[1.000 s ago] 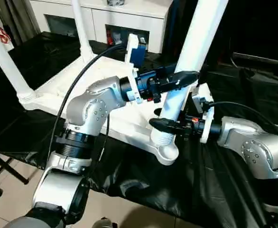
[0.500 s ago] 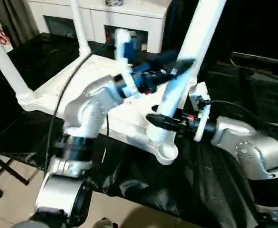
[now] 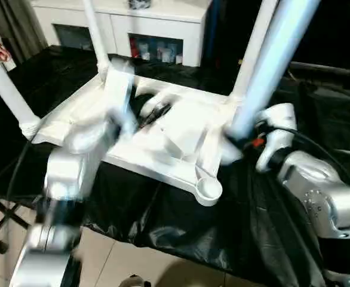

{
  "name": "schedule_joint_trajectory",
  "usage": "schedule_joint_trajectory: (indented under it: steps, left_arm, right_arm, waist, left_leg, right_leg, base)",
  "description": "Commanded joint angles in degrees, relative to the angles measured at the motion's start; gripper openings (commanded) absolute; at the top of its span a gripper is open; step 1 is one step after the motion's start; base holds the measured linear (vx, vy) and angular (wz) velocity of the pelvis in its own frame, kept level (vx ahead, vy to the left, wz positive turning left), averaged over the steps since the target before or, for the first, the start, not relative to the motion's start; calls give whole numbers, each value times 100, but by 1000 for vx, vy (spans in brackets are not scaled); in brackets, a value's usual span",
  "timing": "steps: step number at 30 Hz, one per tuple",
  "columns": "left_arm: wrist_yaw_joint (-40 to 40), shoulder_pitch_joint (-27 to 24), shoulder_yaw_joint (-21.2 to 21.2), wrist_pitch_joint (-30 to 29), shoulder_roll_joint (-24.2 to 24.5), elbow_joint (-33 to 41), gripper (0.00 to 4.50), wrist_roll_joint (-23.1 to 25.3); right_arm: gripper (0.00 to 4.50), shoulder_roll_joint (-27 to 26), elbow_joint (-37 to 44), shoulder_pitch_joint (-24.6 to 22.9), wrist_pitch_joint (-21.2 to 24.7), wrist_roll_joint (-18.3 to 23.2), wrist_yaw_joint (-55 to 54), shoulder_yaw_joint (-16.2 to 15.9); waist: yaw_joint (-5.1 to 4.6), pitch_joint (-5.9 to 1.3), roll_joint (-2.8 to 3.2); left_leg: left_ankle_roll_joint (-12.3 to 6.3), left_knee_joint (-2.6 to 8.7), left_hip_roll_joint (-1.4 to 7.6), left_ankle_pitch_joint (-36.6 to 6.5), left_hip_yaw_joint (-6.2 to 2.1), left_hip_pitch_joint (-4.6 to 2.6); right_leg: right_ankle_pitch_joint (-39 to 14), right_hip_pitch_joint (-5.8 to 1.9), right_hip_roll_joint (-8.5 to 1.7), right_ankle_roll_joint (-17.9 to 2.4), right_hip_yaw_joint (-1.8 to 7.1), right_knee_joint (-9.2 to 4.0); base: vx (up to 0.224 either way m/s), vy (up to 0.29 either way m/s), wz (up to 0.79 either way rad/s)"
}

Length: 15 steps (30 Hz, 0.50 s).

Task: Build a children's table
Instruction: Pick table leg

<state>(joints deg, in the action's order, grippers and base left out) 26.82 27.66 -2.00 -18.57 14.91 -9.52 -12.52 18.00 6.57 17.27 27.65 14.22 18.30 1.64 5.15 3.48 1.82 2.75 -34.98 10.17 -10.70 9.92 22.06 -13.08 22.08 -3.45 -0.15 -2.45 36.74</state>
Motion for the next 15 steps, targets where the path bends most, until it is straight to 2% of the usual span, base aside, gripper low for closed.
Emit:
schedule_joint_trajectory:
  steps: [1,3,4,5,6,7,8,9,10,11,12,13,14,15]
  left_arm:
    - [-663,-263,-253,242,-124,124,286,245]
    - [-840,-449,-385,352,-291,200,286,202]
    - [-1001,-588,-357,436,-393,238,286,303]
    - [-1001,-588,-357,436,-393,238,286,303]
    - [-994,-669,-160,434,-375,299,286,431]
    - [-1065,-679,-114,423,-380,317,286,475]
    - [-1105,-688,-111,417,-390,337,286,481]
    - [-1120,-686,-112,429,-388,331,286,495]
    - [-1134,-680,-110,471,-373,307,286,530]
    - [-1130,-674,-100,544,-343,270,286,578]
    - [-1155,-668,-89,667,-313,212,286,644]
    - [-1195,-636,-110,704,-296,147,286,675]
    - [-1232,-618,-115,743,-286,117,286,726]
    - [-1256,-598,-141,675,-296,109,286,716]
  right_arm:
    - [190,-122,178,-259,-311,-327,-413,-45]
    - [190,-270,282,-475,-354,-334,-578,1]
    - [190,-473,308,-742,-380,-325,-767,51]
    - [190,-473,308,-742,-380,-325,-767,51]
    - [190,-717,214,-953,-516,-272,-916,115]
    - [190,-846,163,-1010,-559,-212,-980,168]
    - [190,-911,149,-1033,-580,-178,-1009,198]
    - [190,-941,134,-1040,-591,-181,-1028,195]
    - [190,-976,110,-1048,-604,-195,-1055,181]
    - [190,-995,94,-1057,-609,-214,-1069,161]
    - [190,-1032,55,-1070,-674,-261,-1117,129]
    - [190,-1044,11,-1068,-733,-306,-1144,104]
    - [190,-1047,-8,-1067,-775,-340,-1146,87]
    - [190,-1050,-14,-1061,-794,-346,-1128,74]
  waist:
    - [-20,-409,8]
    - [-24,-412,11]
    - [-22,-423,-20]
    - [-8,-411,-1]
    - [2,-416,-3]
    - [51,-404,-6]
    - [42,-405,23]
    - [131,-412,-97]
    - [185,-417,-101]
    - [342,-348,-176]
    - [409,-349,-138]
    - [426,-332,-112]
    - [415,-362,-116]
    - [393,-412,-4]
  left_leg:
    - [308,423,249,-817,-117,-94]
    - [189,427,257,-732,-120,-84]
    - [102,425,253,-687,-119,-73]
    - [53,433,257,-756,-121,-82]
    - [3,427,244,-772,-109,-76]
    - [197,303,240,-1077,73,-240]
    - [401,213,209,-1231,192,-297]
    - [446,128,95,-1376,190,-179]
    - [347,37,64,-1395,156,-145]
    - [-6,-467,-23,-1414,-142,93]
    - [-28,-615,-15,-1308,-326,226]
    - [41,-754,-127,-1248,-573,338]
    - [49,-708,-198,-1158,-621,310]
    - [-103,-376,-357,-903,-611,106]
  right_leg:
    - [-106,-262,-413,-948,269,-457]
    - [140,-267,-412,-995,265,-454]
    - [242,-271,-412,-1017,265,-451]
    - [147,-252,-416,-1026,263,-465]
    - [94,-261,-440,-1026,277,-474]
    - [-378,-98,-420,-957,497,-575]
    - [-696,-29,-322,-884,663,-630]
    - [-1009,-175,-347,-795,920,-653]
    - [-1079,-223,-428,-782,1100,-700]
    - [-1760,-430,-880,-811,1835,-956]
    - [-1905,-525,-1007,-858,2052,-981]
    - [-1782,-511,-819,-935,2225,-942]
    - [-1606,-500,-633,-978,2208,-933]
    - [-1268,-374,-103,-741,2125,-925]
  base:
    - [0,0,0]
    - [0,0,0]
    - [0,0,0]
    - [0,0,0]
    - [0,0,0]
    - [0,0,0]
    - [0,0,0]
    - [-15,40,-40]
    - [-14,87,-50]
    - [-14,87,-50]
    - [-7,171,-62]
    - [-8,239,-72]
    - [-8,239,-72]
    - [-40,284,-63]
